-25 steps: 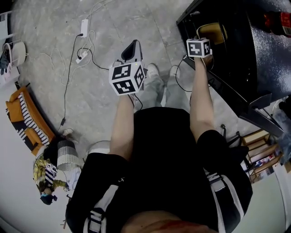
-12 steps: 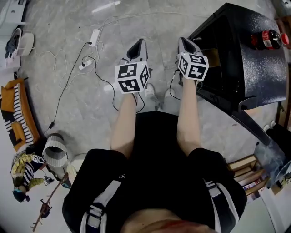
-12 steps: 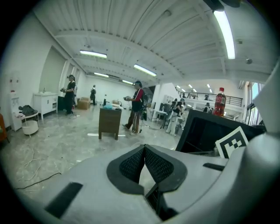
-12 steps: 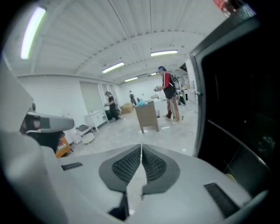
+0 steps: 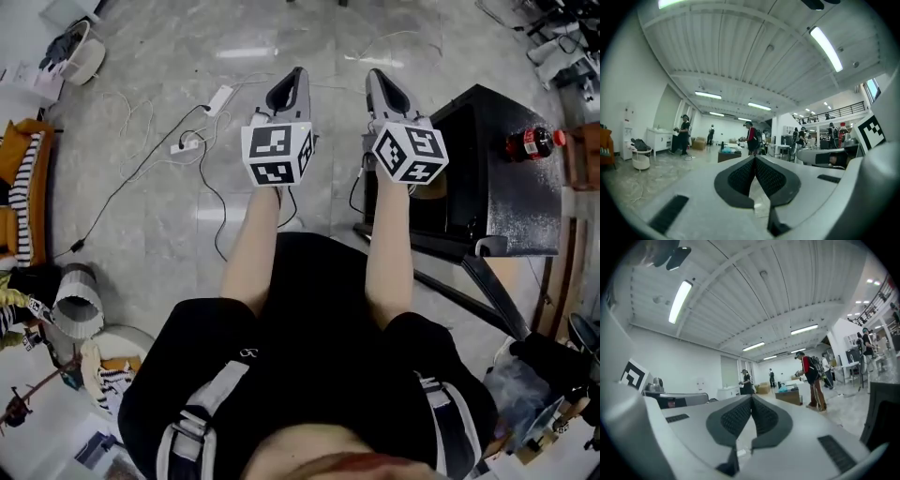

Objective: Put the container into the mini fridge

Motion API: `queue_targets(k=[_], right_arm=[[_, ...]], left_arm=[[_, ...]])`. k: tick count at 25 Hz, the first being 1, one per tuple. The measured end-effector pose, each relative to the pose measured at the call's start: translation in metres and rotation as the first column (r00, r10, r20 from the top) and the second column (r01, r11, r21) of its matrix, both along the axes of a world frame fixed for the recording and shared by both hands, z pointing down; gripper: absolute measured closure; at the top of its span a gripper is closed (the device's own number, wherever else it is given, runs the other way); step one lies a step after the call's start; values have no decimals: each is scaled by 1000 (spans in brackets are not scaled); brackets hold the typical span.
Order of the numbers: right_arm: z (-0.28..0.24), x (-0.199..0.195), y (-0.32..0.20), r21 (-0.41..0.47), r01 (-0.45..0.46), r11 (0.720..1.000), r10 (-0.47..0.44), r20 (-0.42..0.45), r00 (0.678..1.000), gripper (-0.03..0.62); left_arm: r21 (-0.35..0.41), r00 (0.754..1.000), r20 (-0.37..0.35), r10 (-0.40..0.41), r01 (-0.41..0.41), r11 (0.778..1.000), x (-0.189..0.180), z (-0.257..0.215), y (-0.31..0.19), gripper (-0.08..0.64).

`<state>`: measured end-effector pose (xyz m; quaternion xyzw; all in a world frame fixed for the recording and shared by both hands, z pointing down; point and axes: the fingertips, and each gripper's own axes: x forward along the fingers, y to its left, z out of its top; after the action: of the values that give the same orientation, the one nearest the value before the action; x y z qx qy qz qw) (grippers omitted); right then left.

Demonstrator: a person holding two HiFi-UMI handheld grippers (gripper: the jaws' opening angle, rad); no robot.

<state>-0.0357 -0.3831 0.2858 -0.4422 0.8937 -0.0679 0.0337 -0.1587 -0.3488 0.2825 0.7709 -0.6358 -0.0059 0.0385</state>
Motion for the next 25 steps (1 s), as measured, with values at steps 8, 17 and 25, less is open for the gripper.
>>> queue_targets(k=[8,17,25], right_arm=[[-53,-32,1,119,55,991,-54,-5,999,580],[-67,-35,7,165,58,985,-52,-38,998,580],[-66,-29,13,169,45,985,-38,-44,998,581]], left_arm=[[135,998,57,-38,30,990,-24,-55,4,554],[169,999,32,-13,7,986,-22,-62,7,554],[159,1000,20,11,-14,987,-17,-57,9,554]])
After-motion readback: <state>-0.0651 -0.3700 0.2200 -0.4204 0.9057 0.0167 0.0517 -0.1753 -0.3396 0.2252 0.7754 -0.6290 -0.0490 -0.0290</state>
